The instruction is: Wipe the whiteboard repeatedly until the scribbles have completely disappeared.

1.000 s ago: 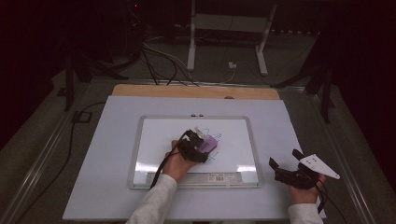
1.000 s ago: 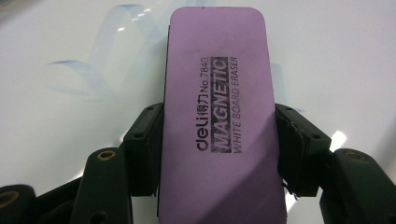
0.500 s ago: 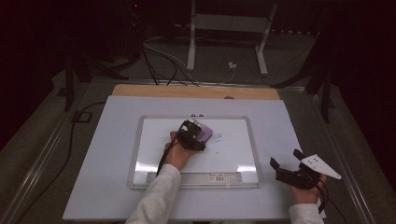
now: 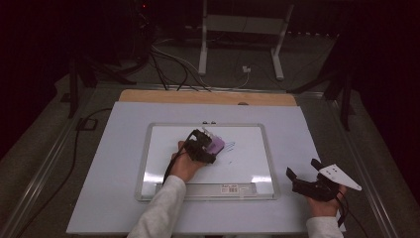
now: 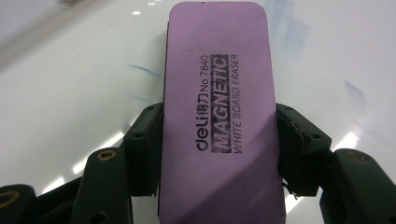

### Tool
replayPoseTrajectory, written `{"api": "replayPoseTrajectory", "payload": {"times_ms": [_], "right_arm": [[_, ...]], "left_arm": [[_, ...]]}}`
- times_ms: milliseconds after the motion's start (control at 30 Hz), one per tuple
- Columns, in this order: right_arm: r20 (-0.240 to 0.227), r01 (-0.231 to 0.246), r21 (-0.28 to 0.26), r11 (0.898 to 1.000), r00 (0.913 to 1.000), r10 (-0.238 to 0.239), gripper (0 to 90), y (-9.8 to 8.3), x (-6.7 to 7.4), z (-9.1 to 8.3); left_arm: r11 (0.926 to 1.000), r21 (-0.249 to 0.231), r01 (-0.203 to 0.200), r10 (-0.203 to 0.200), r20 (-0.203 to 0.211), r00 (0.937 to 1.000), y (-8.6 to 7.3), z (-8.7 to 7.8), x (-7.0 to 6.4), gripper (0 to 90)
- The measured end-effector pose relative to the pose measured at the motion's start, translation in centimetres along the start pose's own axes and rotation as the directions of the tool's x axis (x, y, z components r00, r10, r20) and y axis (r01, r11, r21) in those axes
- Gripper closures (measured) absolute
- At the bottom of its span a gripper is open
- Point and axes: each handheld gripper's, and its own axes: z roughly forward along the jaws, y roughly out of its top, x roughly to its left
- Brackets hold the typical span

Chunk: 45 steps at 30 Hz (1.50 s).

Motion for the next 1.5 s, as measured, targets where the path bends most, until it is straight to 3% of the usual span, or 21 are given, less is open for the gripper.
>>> {"api": "replayPoseTrajectory", "payload": {"times_ms": [133, 200, 333, 433, 567, 667, 733, 833, 900, 967, 1067, 1167, 1233, 1300, 1400, 1500], "right_arm": [[0.002, -0.003, 0.0, 1.0, 1.0, 0.003, 0.1, -0.1, -0.1, -0.1], [0.002, -0.001, 0.001, 1.0, 1.0, 0.001, 0.1, 0.0, 0.0, 0.0], [-0.002, 0.008, 0.007, 1.0, 1.0, -0.008, 0.1, 0.0, 0.3, 0.2], [-0.005, 0.01, 0.006, 1.0, 0.9999, -0.01, 0.1, 0.0, 0.5, 0.2], [-0.003, 0.007, 0.009, 1.0, 1.0, -0.007, 0.1, 0.0, 0.3, 0.2], [-0.002, 0.003, 0.009, 1.0, 1.0, -0.003, 0.1, -0.1, 0.2, 0.2], [-0.003, 0.004, 0.006, 1.0, 1.0, -0.004, 0.1, 0.0, 0.2, 0.2], [-0.003, 0.004, 0.006, 1.0, 1.0, -0.004, 0.1, 0.0, 0.2, 0.1], [-0.002, 0.001, 0.005, 1.0, 1.0, -0.001, 0.1, 0.0, 0.1, 0.1], [-0.003, -0.003, 0.005, 1.0, 1.0, 0.003, 0.1, 0.0, 0.0, 0.1], [-0.003, 0.001, 0.008, 1.0, 1.0, -0.001, 0.1, -0.1, 0.2, 0.2], [-0.005, 0.004, 0.004, 1.0, 1.0, -0.004, 0.1, 0.0, 0.3, 0.1], [-0.004, 0.002, 0.009, 1.0, 1.0, -0.002, 0.1, -0.1, 0.2, 0.2], [-0.004, 0.001, 0.011, 1.0, 1.0, -0.001, 0.1, -0.1, 0.2, 0.2], [-0.006, 0.009, 0.009, 1.0, 0.9999, -0.009, 0.1, 0.0, 0.4, 0.2], [-0.006, 0.007, 0.008, 1.0, 1.0, -0.007, 0.1, 0.0, 0.3, 0.2]], "left_arm": [[0.9995, 0.008, -0.03, 0.029, 0.017, 0.9994, -2.6, -1.8, -0.9, 41.9], [0.9998, 0.009, -0.02, 0.02, 0.019, 0.9996, -3.8, -2.6, -0.9, 41.9], [0.9996, 0.005, -0.027, 0.027, -0.058, 0.9979, -4.3, -2.9, 0.2, 41.8], [0.999, -0.018, 0.04, -0.041, -0.104, 0.9938, -3.5, -2.1, 2.1, 41.8], [0.9908, -0.048, 0.127, -0.133, -0.151, 0.9797, -1.8, -0.6, 4.4, 41.7], [0.9806, -0.048, 0.19, -0.195, -0.158, 0.9679, -0.1, 0.5, 5.8, 41.7], [0.9775, -0.039, 0.208, -0.211, -0.155, 0.9651, 1.0, 1.2, 6.3, 41.7], [0.9839, -0.001, 0.179, -0.177, -0.128, 0.9758, 2.4, 1.8, 6.2, 41.8], [0.9889, -0.002, 0.149, -0.148, -0.101, 0.9838, 2.8, 2.0, 5.5, 41.8], [0.9958, 0.0, 0.091, -0.091, -0.067, 0.9936, 2.9, 2.1, 4.1, 41.8], [0.9998, 0.017, 0.002, -0.002, -0.011, 0.9999, 2.9, 1.9, 1.3, 41.9], [0.9961, 0.014, -0.087, 0.086, 0.049, 0.9951, 2.3, 1.4, -2.0, 41.8], [0.9911, 0.006, -0.133, 0.132, 0.082, 0.9878, 2.0, 1.2, -3.7, 41.8], [0.9854, 0.0, -0.17, 0.17, 0.087, 0.9816, 2.1, 1.2, -4.8, 41.8], [0.9893, -0.003, -0.146, 0.146, 0.077, 0.9863, 2.7, 1.7, -4.4, 41.7], [0.9963, 0.001, -0.086, 0.086, 0.032, 0.9958, 3.4, 2.2, -2.6, 41.8]]}}
